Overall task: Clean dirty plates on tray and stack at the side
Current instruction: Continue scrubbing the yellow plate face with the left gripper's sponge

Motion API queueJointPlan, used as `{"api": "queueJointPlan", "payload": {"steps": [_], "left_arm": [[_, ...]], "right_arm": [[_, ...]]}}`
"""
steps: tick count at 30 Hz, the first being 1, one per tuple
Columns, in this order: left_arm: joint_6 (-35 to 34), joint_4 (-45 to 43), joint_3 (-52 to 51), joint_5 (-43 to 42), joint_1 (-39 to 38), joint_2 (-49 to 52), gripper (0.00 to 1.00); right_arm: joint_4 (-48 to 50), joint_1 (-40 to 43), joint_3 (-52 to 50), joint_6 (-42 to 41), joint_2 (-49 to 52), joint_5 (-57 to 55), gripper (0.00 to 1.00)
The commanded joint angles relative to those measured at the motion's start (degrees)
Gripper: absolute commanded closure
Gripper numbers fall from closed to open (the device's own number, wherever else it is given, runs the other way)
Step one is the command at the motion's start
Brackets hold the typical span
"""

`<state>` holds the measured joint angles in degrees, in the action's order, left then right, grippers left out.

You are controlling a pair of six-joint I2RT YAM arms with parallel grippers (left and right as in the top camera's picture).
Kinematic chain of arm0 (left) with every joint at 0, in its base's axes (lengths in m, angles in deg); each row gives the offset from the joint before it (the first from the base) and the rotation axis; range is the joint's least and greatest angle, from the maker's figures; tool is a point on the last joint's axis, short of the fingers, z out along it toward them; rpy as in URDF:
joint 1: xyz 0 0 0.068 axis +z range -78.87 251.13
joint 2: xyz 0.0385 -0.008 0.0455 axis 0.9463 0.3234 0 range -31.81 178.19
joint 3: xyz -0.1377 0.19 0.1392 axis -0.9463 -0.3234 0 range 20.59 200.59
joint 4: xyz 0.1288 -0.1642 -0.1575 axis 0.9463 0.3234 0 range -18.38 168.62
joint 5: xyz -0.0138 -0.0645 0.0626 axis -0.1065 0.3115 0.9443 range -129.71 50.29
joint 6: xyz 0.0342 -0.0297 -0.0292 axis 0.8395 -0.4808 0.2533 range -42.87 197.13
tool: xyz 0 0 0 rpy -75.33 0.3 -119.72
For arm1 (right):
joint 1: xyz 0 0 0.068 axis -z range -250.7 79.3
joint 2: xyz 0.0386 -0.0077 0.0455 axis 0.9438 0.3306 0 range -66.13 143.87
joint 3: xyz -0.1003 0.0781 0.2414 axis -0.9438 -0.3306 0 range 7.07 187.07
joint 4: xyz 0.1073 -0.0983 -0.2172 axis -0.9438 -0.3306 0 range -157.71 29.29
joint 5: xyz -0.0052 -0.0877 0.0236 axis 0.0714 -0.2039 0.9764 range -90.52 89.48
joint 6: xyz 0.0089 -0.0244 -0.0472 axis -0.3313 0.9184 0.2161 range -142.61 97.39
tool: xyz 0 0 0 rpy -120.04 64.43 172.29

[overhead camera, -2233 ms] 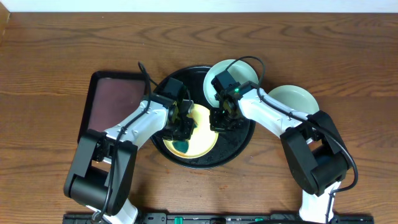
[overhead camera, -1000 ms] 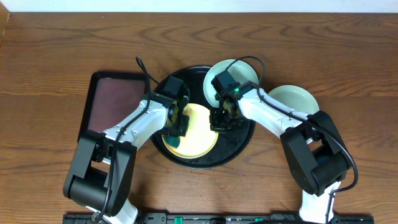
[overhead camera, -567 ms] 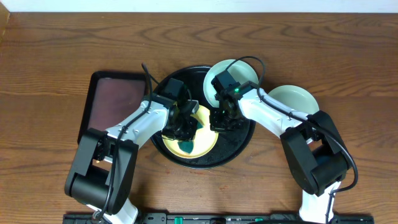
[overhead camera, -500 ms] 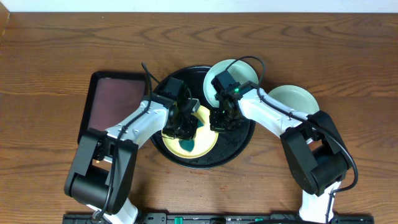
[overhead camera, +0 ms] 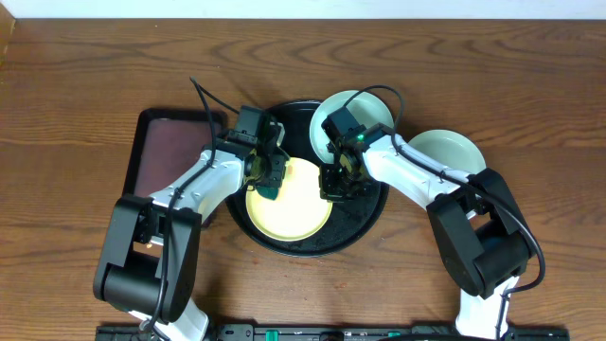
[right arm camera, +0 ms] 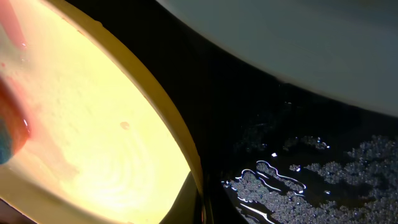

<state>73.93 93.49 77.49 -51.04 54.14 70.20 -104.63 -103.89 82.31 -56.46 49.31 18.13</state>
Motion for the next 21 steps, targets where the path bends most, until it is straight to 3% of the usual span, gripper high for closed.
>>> {"api": "queueJointPlan", "payload": {"steps": [1, 10, 16, 21], "left_arm": [[-1.1, 4.2, -0.3, 2.5, 0.0, 0.7, 0.92], [8.1, 16.1, -0.4, -7.3, -2.5, 0.7, 0.93], [14.5, 14.4, -0.4, -16.3, -5.0, 0.7, 0.92], [12.9, 10.7, -0.4, -12.5, -4.5, 0.7, 0.92]], "right_arm": [[0.0, 0.2, 0.8, 0.5, 1.2, -0.5, 0.99], [0.2, 0.2, 0.8, 0.5, 1.2, -0.3, 0.99], [0.2, 0.2, 0.8, 0.5, 1.2, -0.3, 0.99], [0.1, 0.2, 0.8, 0.5, 1.2, -0.3, 0.99]]}}
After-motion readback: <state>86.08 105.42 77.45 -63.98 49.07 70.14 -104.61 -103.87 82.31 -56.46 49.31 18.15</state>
